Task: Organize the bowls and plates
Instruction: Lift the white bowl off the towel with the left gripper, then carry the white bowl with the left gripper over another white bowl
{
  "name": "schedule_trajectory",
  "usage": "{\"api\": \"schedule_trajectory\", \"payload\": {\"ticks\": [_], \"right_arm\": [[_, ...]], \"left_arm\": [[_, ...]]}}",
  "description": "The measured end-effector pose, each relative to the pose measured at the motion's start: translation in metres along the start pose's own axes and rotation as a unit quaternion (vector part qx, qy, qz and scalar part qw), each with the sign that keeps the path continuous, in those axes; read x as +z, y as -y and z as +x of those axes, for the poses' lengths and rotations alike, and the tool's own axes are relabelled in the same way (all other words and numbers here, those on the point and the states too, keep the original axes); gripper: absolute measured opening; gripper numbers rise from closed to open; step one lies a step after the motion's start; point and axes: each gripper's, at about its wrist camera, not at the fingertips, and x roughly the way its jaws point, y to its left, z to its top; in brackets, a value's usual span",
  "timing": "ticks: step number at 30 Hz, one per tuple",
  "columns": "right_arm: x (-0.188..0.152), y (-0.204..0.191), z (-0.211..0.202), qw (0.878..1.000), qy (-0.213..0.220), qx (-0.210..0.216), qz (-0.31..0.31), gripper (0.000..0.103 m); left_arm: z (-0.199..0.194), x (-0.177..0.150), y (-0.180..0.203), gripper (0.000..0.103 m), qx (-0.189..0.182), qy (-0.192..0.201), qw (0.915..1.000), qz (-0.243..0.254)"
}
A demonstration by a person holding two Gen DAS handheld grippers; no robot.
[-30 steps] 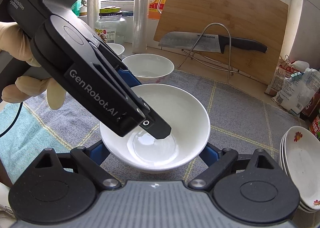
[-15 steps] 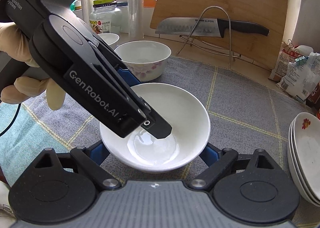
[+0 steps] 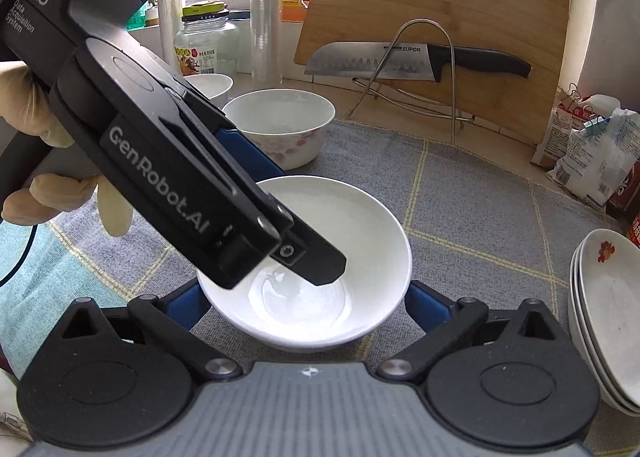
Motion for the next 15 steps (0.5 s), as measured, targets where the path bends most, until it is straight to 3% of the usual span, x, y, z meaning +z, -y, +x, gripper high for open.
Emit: {"api": "schedule_trajectory", "payload": {"ticks": [10, 15], "right_arm": [[0.003, -0.005, -0.015, 1.0, 0.005, -0.007, -0.018, 0.103], [0.006, -0.011, -0.023, 0.999, 0.008, -0.013, -0.031, 0.103]], "left_arm": [[-0.031, -0.012, -0.001, 0.093, 0.018, 0.045, 0.9985, -0.023], [-0.049, -0.022, -0.007, 0.093, 0.044, 0.062, 0.9966, -0.031]]}}
